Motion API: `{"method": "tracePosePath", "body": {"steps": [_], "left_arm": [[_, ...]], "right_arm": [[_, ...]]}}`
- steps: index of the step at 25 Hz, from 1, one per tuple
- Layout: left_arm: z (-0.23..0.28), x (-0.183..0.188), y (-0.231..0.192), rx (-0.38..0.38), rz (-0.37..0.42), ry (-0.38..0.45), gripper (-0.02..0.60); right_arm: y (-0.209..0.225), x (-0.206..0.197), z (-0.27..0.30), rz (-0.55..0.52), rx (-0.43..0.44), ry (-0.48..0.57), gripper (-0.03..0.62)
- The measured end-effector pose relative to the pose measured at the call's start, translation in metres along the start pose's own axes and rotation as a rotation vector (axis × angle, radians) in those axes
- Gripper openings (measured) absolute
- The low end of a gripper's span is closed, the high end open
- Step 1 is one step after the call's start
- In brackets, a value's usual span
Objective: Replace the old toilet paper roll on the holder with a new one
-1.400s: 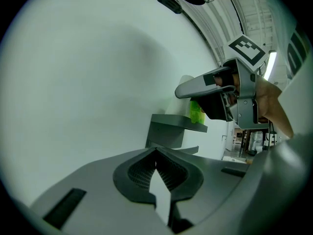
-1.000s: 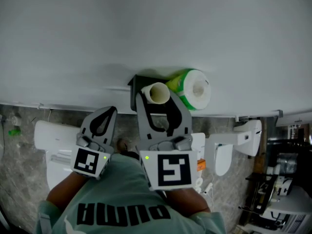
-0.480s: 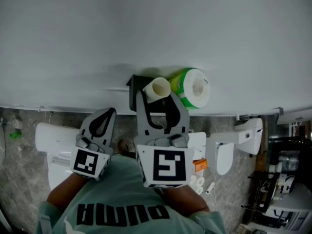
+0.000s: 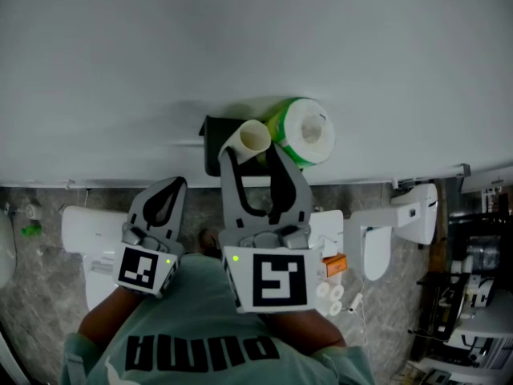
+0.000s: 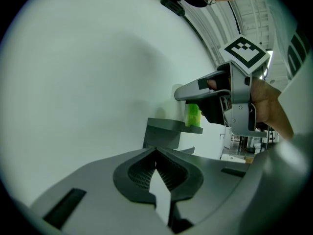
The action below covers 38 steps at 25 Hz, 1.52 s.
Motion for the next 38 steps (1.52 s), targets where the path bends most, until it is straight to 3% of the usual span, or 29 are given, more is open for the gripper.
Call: {"method": "tracePosePath", "body": {"steps": [12, 20, 38], "left_arm": [[-0.008, 0.004, 0.027, -0.012, 0.049, -0.031, 0.005], [-0.016, 0.011, 0.056, -0.042, 0.071, -0.027, 0.005], [-0.001, 0.004, 0.095, -0.027, 0.228, -0.098, 0.005]], "right_arm": [[0.004, 0.005, -0.036, 0.085, 0.046, 0.091, 0.187], [0.012, -0.019, -0.062, 0.157, 0.065, 0.127, 0.186], [0.050, -0.083, -0.081, 0.276, 0.083, 0.119, 0.186]]}}
Point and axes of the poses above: the fingertips, and each gripper's own axes: z forward along the fingers, y to its right, x out of its top, the point moved 1 cm from there along -z, backward along the fingers, and after that the axes turned 5 degrees about -z, right-handed, at the moved point
